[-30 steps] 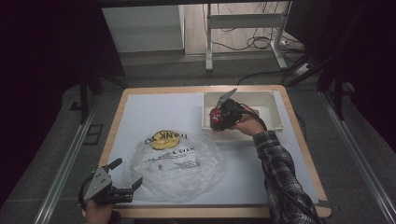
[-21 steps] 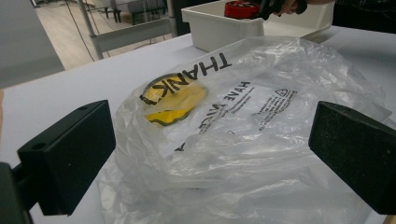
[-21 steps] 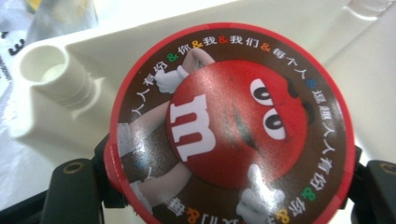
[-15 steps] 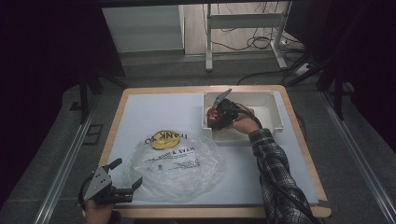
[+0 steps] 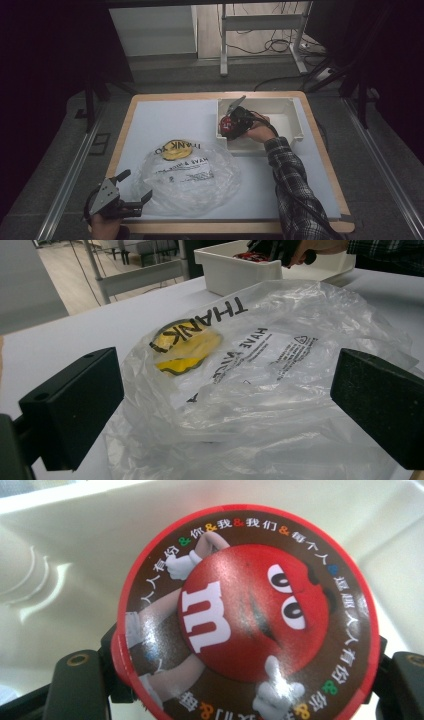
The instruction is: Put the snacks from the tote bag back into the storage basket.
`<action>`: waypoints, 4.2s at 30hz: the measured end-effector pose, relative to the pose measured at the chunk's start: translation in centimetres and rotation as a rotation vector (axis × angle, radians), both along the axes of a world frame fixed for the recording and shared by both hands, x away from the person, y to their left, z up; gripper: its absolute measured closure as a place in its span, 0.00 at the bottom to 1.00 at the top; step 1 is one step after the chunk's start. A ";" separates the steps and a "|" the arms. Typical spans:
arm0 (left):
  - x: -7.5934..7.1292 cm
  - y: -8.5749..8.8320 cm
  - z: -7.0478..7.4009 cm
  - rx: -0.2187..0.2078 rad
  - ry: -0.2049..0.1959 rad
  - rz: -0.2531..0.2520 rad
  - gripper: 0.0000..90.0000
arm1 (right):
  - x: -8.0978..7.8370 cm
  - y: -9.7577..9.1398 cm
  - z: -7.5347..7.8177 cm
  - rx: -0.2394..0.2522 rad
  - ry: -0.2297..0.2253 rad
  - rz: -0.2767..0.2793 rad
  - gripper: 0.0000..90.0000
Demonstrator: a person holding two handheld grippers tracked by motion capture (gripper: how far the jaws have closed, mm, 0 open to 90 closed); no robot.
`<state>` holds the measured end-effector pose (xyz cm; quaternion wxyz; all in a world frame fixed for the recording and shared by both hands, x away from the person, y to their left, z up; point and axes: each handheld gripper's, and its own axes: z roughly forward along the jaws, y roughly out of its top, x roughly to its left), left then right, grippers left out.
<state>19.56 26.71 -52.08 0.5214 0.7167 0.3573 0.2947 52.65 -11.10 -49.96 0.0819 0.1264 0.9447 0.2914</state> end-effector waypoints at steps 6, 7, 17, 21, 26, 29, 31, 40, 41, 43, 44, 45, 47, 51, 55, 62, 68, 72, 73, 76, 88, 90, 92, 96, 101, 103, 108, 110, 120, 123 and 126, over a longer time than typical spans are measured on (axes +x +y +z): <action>0.0 0.0 0.0 0.000 0.000 0.000 0.01 | 0.4 -0.1 -0.1 0.014 0.010 -0.005 0.28; 0.0 0.0 0.0 0.000 0.000 -0.001 0.01 | 0.4 -0.1 -0.1 0.018 0.010 -0.008 0.28; 0.0 0.0 0.0 0.001 0.000 -0.001 0.01 | 0.5 -0.3 -0.4 0.042 0.005 -0.023 0.28; 0.0 0.0 0.0 0.002 0.000 -0.001 0.01 | 0.5 -0.3 -0.4 0.042 0.000 -0.020 0.28; 0.0 0.0 0.0 0.003 0.000 -0.001 0.01 | 0.4 -0.2 -0.4 0.050 0.002 -0.033 0.27; 0.0 0.0 0.0 0.003 0.000 -0.001 0.01 | 0.4 -0.1 -0.5 0.060 0.004 -0.047 0.24; 0.0 0.0 0.0 0.003 0.000 -0.001 0.01 | 0.4 -0.1 -0.5 0.069 0.010 -0.050 0.23; 0.0 0.0 0.0 0.004 0.000 0.000 0.01 | 0.4 -0.1 -0.3 0.076 0.017 -0.054 0.12; 0.0 0.0 0.0 0.004 0.000 0.000 0.01 | 0.4 -0.1 -0.3 0.076 0.017 -0.054 0.12; 0.0 0.0 0.0 0.004 0.000 0.000 0.01 | 0.4 -0.2 -0.2 0.071 0.007 -0.056 0.10; 0.0 0.0 0.0 0.003 0.000 0.000 0.01 | 0.4 -0.3 -0.1 0.074 0.002 -0.063 0.10; 0.0 0.0 0.0 0.004 0.000 0.001 0.01 | 0.4 -0.3 -0.1 0.076 -0.002 -0.062 0.09; 0.0 0.0 0.0 0.004 -0.001 0.001 0.01 | 0.3 -0.4 0.0 0.076 -0.004 -0.065 0.09; 0.0 0.0 0.0 0.003 -0.001 0.002 0.01 | 0.2 -0.5 0.2 0.078 -0.008 -0.068 0.09; 0.0 0.0 0.0 0.002 -0.002 0.003 0.01 | -0.1 -0.6 0.3 0.081 -0.012 -0.071 0.09; 0.0 0.0 0.0 0.002 -0.003 0.005 0.01 | -0.4 -0.9 0.7 0.084 -0.025 -0.073 0.08; 0.0 0.0 0.0 0.002 -0.003 0.005 0.01 | -0.6 -1.1 1.0 0.086 -0.039 -0.076 0.08; 0.0 0.0 0.0 0.003 -0.003 0.005 0.01 | -0.8 -1.2 1.2 0.088 -0.044 -0.078 0.08; 0.0 0.0 0.0 0.003 -0.003 0.005 0.01 | -0.8 -1.2 1.2 0.088 -0.044 -0.078 0.08; 0.0 0.0 0.0 0.001 -0.003 0.005 0.01 | -1.0 -1.5 1.4 0.093 -0.047 -0.079 0.08; 0.0 0.0 0.0 0.002 -0.003 0.005 0.01 | -1.5 -1.8 1.8 0.115 -0.055 -0.076 0.08; 0.0 -0.1 0.0 0.003 -0.003 0.005 0.01 | -1.6 -1.8 1.8 0.120 -0.056 -0.075 0.07; 0.0 -0.1 0.0 0.003 -0.003 0.005 0.01 | -1.8 -1.9 1.9 0.123 -0.061 -0.077 0.07; 0.0 -0.1 0.0 0.003 -0.003 0.005 0.01 | -2.0 -2.1 2.1 0.138 -0.066 -0.079 0.07; 0.0 -0.1 0.0 0.005 -0.002 0.004 0.01 | -2.3 -2.4 2.3 0.164 -0.067 -0.095 0.06; 0.0 -0.1 0.0 0.005 -0.002 0.004 0.01 | -2.4 -2.6 2.2 0.169 -0.067 -0.098 0.05; 0.0 -0.1 0.0 0.005 -0.002 0.004 0.01 | -2.8 -2.8 2.3 0.199 -0.071 -0.113 0.03; 0.0 -0.1 0.0 0.006 -0.002 0.005 0.01 | -3.0 -3.0 2.4 0.211 -0.074 -0.122 0.02; 0.0 -0.1 0.0 0.006 -0.001 0.005 0.01 | -3.9 -3.5 2.4 0.272 -0.086 -0.149 0.02; 0.0 -0.1 0.0 0.006 -0.001 0.006 0.01 | -4.2 -3.7 2.5 0.286 -0.097 -0.159 0.01; 0.0 -0.1 0.0 0.006 -0.001 0.006 0.01 | -4.4 -3.8 2.5 0.298 -0.098 -0.170 0.01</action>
